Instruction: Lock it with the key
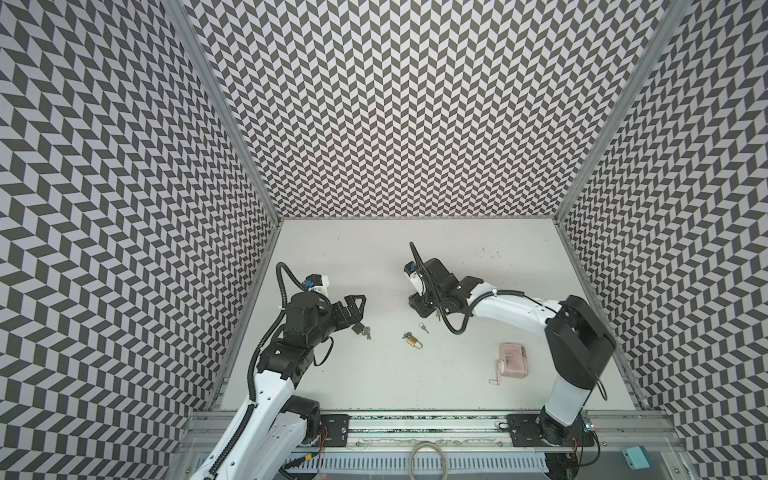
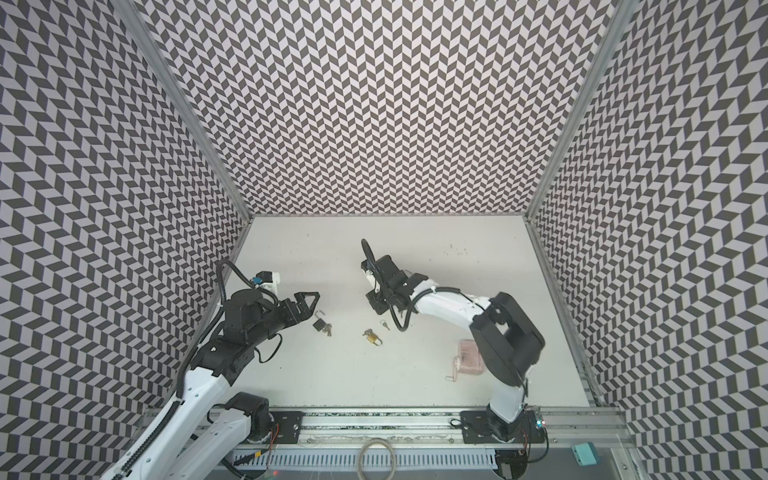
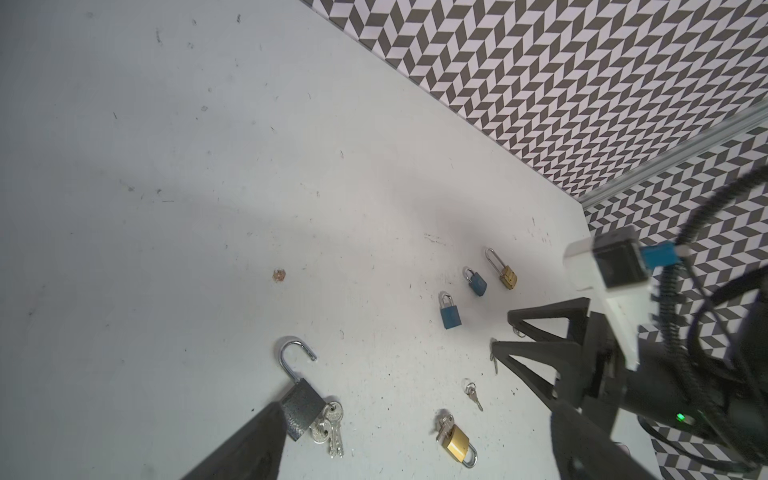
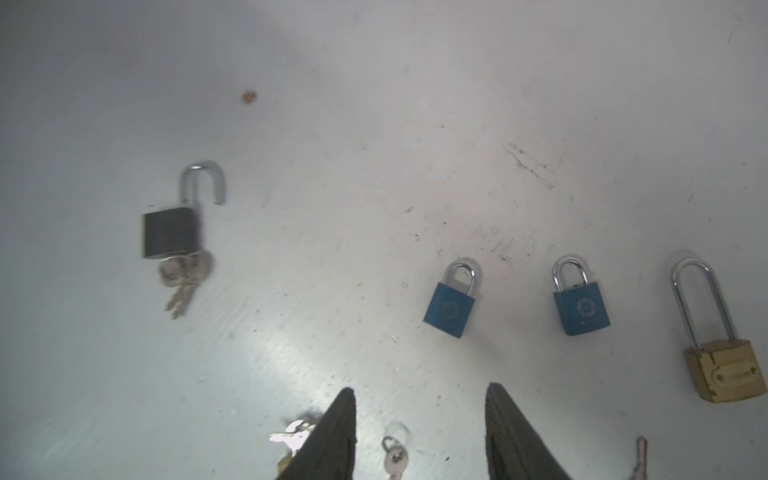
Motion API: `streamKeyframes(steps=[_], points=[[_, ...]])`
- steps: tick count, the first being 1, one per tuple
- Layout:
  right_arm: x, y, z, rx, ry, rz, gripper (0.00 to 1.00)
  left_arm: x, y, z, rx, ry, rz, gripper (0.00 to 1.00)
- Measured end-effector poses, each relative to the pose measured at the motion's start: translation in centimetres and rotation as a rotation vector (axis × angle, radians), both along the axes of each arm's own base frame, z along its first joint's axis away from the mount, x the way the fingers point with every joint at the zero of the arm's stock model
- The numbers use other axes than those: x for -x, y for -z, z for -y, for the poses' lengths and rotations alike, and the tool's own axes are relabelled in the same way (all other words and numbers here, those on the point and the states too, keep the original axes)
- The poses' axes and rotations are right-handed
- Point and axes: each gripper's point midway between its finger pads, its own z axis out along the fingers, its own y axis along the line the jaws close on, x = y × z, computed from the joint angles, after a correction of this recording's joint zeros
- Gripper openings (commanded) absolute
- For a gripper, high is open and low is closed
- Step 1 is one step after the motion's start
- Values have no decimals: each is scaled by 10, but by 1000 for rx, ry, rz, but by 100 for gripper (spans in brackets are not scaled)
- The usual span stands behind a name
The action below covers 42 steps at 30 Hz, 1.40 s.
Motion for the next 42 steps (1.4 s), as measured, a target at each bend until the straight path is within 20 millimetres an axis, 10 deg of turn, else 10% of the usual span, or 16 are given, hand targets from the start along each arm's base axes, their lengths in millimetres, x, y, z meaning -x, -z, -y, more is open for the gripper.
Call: streamKeyframes(steps=[11, 17, 29, 42], points=[[74, 11, -61, -52, -183, -38, 49, -20, 14, -71, 4, -288, -135, 99], [68, 29, -99, -36, -209, -58, 51, -20, 0, -103, 42, -386, -113, 99], [54, 51, -150, 9, -254, -75, 59, -12, -3, -107, 61, -396, -111, 99], [44, 72, -174, 76, -244, -72, 56, -9, -1, -124, 64, -484, -138, 99]])
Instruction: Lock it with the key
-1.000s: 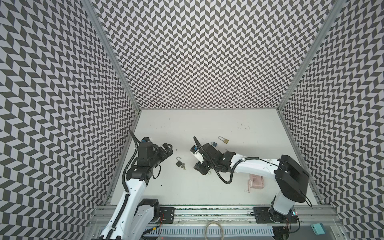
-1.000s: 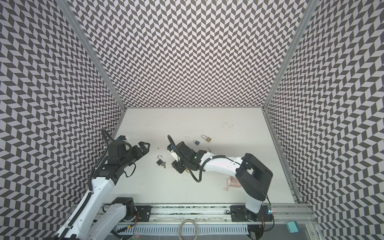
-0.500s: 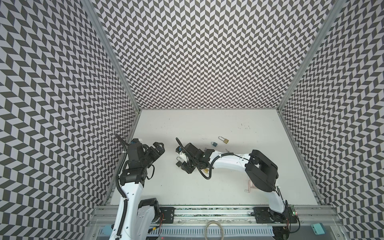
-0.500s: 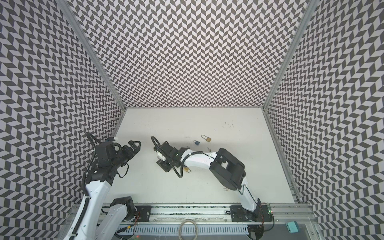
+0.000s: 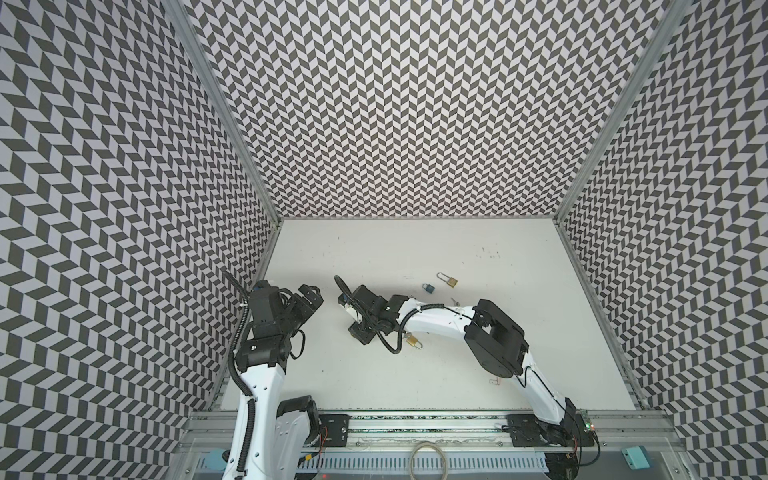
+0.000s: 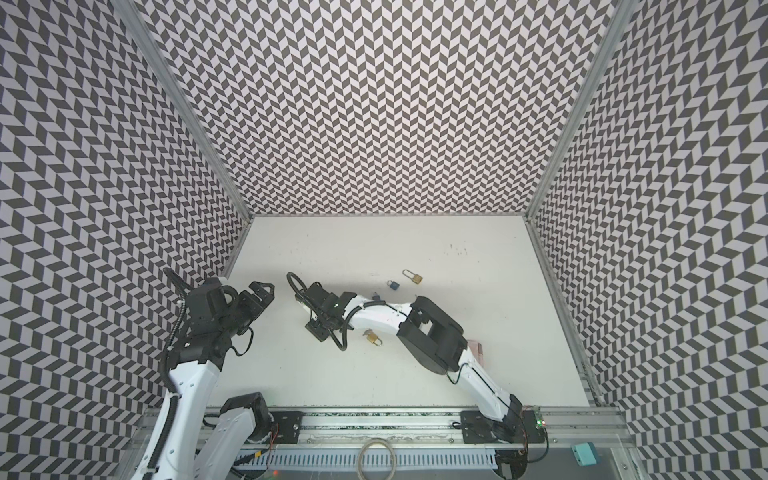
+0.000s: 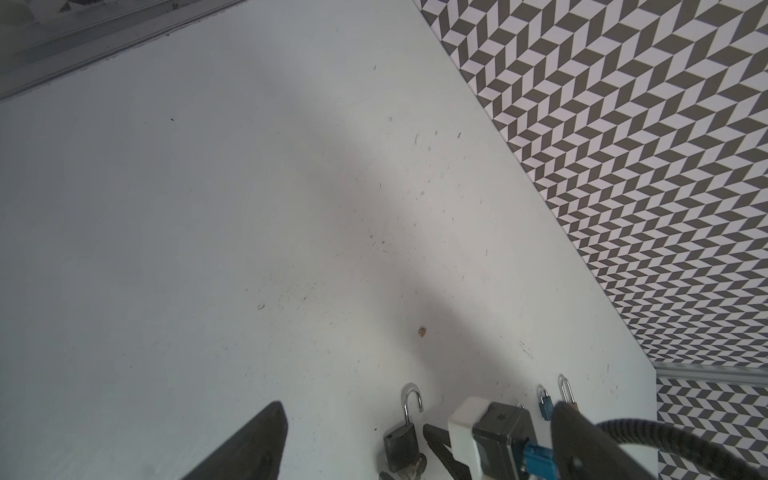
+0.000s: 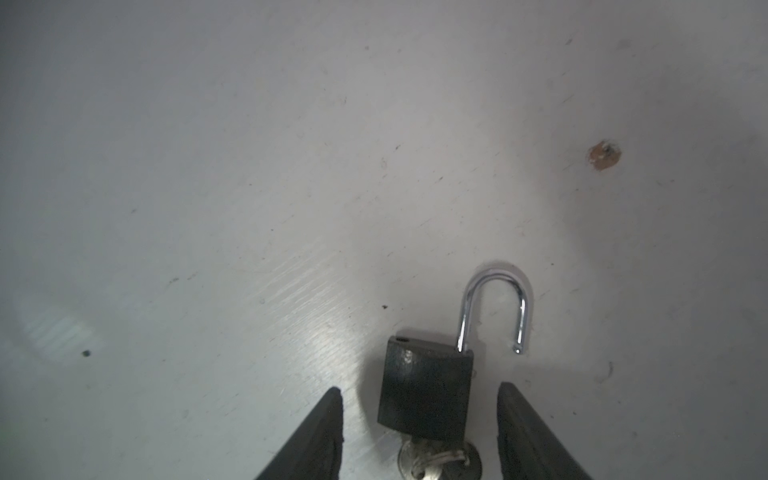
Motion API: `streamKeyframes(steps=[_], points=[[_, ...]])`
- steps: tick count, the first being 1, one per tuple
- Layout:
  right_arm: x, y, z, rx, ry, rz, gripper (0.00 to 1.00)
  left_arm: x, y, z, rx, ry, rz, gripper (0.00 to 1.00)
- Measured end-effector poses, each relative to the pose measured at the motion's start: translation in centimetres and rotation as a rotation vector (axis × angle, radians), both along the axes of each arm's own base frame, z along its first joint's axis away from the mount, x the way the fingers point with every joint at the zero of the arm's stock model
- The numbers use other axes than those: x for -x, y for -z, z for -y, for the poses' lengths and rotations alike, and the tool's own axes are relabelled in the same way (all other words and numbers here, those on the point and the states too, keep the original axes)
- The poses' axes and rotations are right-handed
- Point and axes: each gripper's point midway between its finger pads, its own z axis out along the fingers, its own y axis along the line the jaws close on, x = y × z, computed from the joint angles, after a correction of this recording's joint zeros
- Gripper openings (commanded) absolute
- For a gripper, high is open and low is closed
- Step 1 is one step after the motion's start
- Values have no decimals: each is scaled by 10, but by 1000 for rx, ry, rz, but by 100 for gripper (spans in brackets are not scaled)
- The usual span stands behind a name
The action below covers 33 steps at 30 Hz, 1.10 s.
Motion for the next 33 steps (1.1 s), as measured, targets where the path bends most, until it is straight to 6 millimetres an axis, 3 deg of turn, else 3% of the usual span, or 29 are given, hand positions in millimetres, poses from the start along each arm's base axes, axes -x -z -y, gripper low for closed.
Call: streamKeyframes(steps=[21, 28, 33], points=[[0, 6, 2, 18, 11, 41, 19, 1, 1, -1, -1, -3, -4, 98], [15, 1, 35, 5, 17, -1, 16, -2, -6, 9, 7, 65, 33, 97], [31, -37, 67, -102, 7, -7, 14, -9, -26, 31, 21, 187, 130, 91]])
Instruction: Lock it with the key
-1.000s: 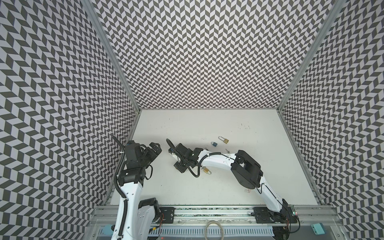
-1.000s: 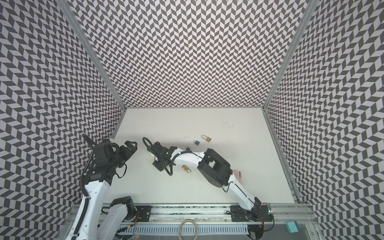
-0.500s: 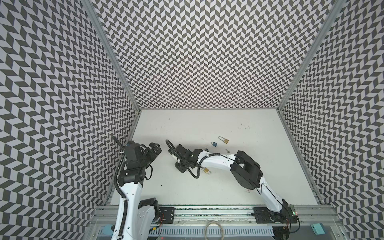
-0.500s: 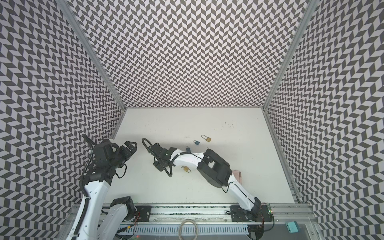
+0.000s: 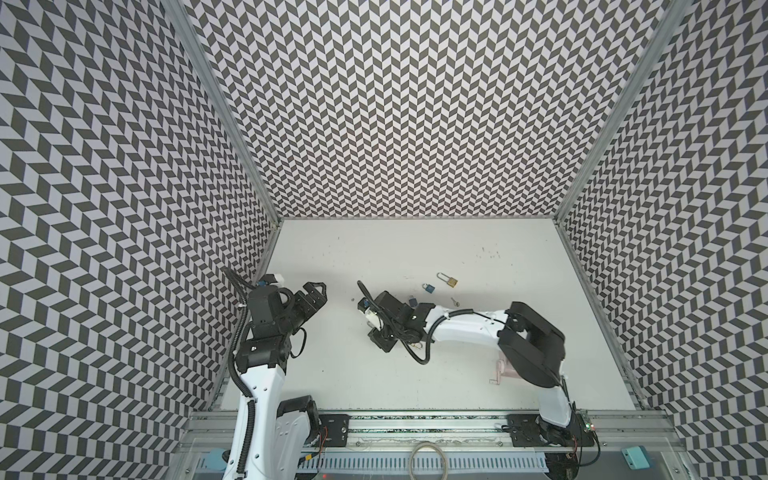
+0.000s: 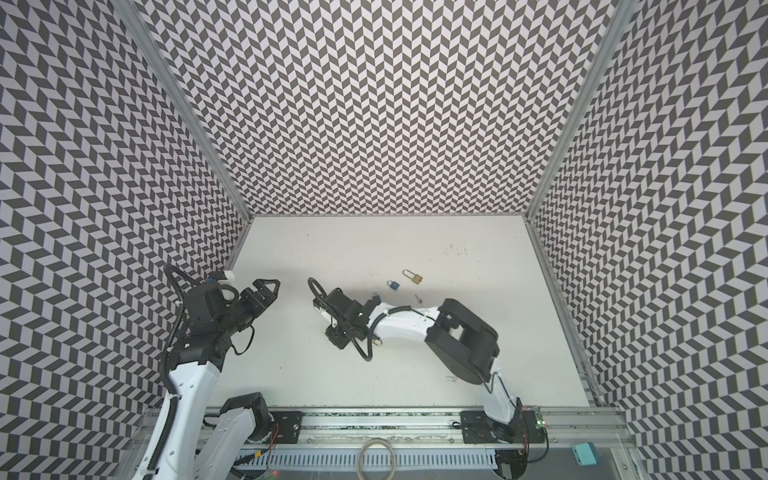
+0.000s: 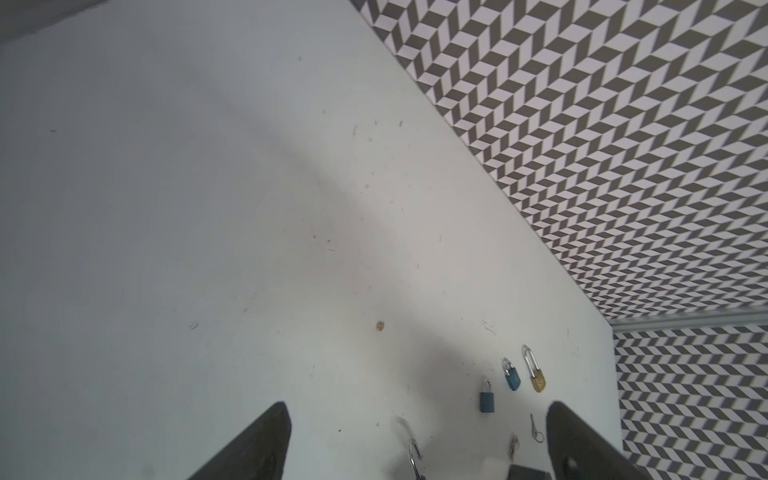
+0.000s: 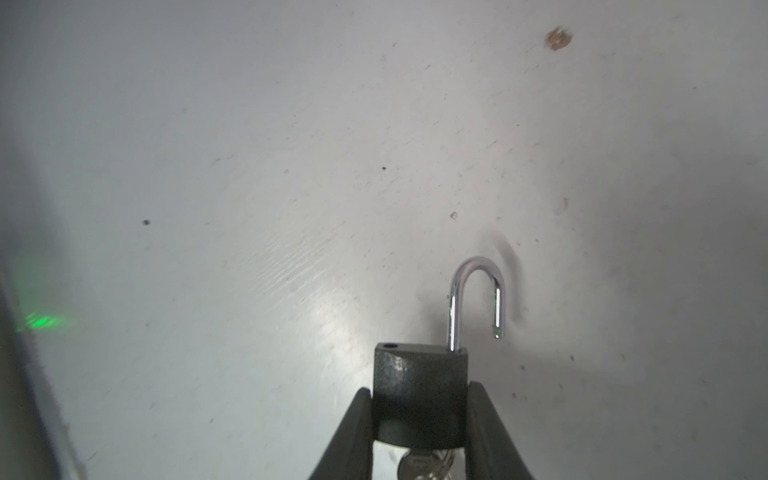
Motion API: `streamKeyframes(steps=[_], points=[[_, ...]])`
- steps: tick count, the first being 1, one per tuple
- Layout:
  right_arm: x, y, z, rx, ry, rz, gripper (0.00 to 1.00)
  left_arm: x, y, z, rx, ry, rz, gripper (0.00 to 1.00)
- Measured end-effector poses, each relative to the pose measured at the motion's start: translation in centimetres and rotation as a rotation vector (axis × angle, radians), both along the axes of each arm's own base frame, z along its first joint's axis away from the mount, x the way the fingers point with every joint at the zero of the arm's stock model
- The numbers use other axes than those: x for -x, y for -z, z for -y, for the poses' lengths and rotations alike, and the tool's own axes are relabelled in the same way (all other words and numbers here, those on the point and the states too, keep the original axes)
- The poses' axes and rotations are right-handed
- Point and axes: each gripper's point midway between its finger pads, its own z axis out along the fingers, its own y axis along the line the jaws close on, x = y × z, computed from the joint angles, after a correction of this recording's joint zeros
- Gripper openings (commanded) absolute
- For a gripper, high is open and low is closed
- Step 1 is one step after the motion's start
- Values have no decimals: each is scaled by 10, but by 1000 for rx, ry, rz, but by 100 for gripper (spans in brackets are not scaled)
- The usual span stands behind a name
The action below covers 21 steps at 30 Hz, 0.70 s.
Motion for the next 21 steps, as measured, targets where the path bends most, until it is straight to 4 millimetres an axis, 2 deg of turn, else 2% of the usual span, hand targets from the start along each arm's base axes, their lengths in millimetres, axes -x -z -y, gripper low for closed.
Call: streamKeyframes(steps=[6, 13, 16, 21], points=[[7, -85, 40, -255, -13, 57, 12, 0, -32, 51, 26, 241, 182, 80], [0, -158, 104, -500, 0, 91, 5, 20, -83, 125, 69, 572, 421, 78], [5, -188, 119, -598, -35, 91, 4, 32, -102, 153, 83, 692, 499, 79], [28, -237, 126, -763, -167, 75, 2, 48, -131, 184, 116, 847, 623, 87]])
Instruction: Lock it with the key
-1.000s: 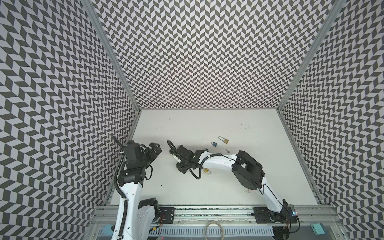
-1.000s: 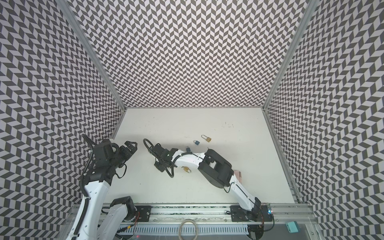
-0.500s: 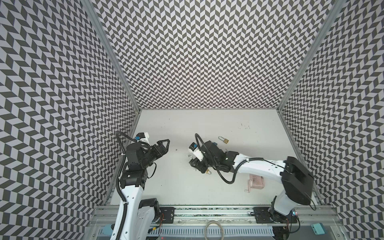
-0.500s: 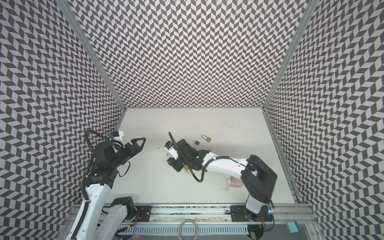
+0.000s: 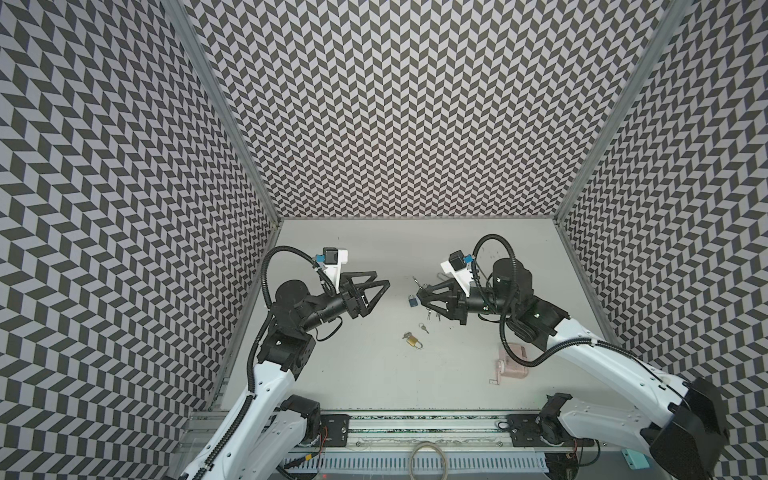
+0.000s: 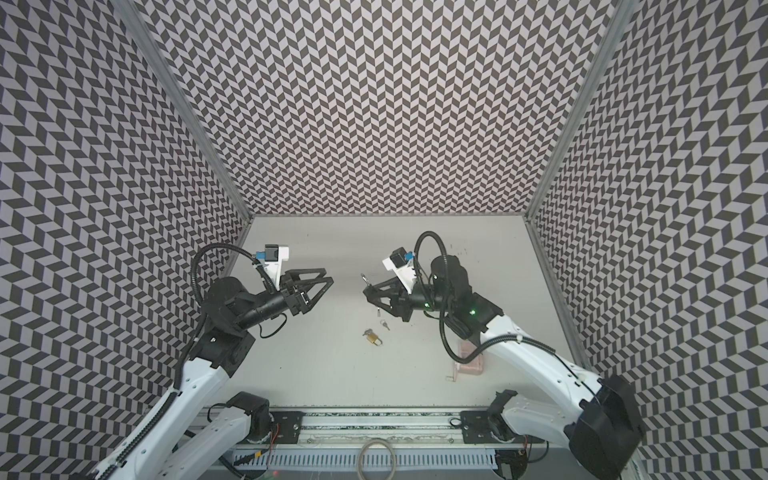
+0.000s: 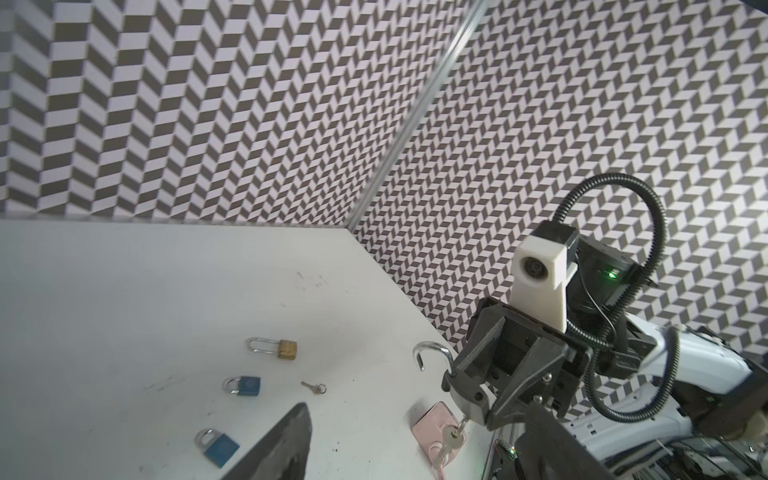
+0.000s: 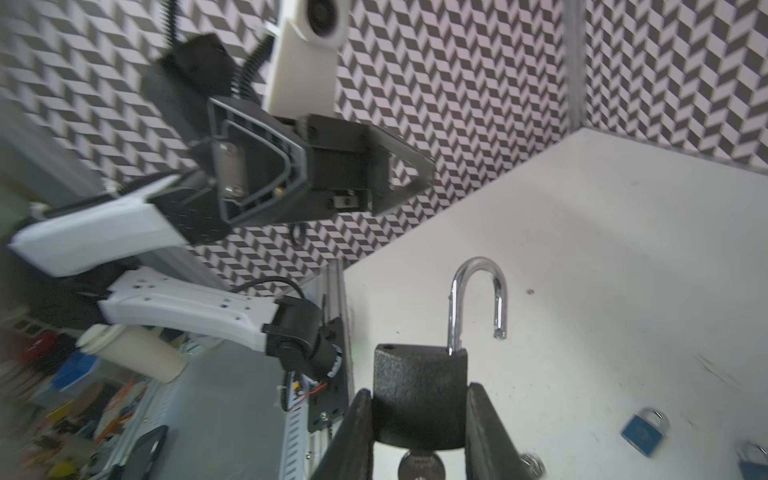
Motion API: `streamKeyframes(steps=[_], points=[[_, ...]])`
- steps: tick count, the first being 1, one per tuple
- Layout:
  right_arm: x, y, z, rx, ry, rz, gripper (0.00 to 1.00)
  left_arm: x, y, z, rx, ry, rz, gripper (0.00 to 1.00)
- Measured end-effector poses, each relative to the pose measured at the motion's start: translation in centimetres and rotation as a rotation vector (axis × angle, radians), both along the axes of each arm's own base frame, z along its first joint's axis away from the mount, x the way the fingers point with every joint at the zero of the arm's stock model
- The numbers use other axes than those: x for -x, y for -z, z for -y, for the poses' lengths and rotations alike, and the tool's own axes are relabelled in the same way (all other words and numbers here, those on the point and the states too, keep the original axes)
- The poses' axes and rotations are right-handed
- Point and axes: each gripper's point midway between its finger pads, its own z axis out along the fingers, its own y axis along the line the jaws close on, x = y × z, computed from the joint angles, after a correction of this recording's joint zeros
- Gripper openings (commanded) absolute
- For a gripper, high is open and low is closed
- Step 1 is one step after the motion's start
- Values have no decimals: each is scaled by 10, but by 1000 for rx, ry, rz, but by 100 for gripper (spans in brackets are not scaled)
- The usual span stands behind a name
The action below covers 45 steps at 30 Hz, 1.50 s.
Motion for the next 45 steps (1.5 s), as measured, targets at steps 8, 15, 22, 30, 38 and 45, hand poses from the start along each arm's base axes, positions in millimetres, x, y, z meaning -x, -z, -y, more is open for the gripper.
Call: streamKeyframes(steps=[8, 15, 22, 30, 38, 45], points=[[43, -34, -1, -124, -256, -44, 1, 45, -38, 32, 71, 251, 158, 99], [62, -54, 3, -173, -369, -53, 0, 85, -65, 49, 95, 407, 274, 77], [70, -65, 5, -192, -415, -46, 0, 92, -59, 61, 84, 473, 277, 54], [71, -66, 6, -193, -421, -50, 0, 96, -59, 67, 79, 500, 286, 33], [72, -66, 6, -192, -426, -48, 0, 95, -61, 66, 82, 488, 289, 19], [72, -66, 6, -191, -428, -39, 0, 89, -59, 67, 79, 465, 274, 4]])
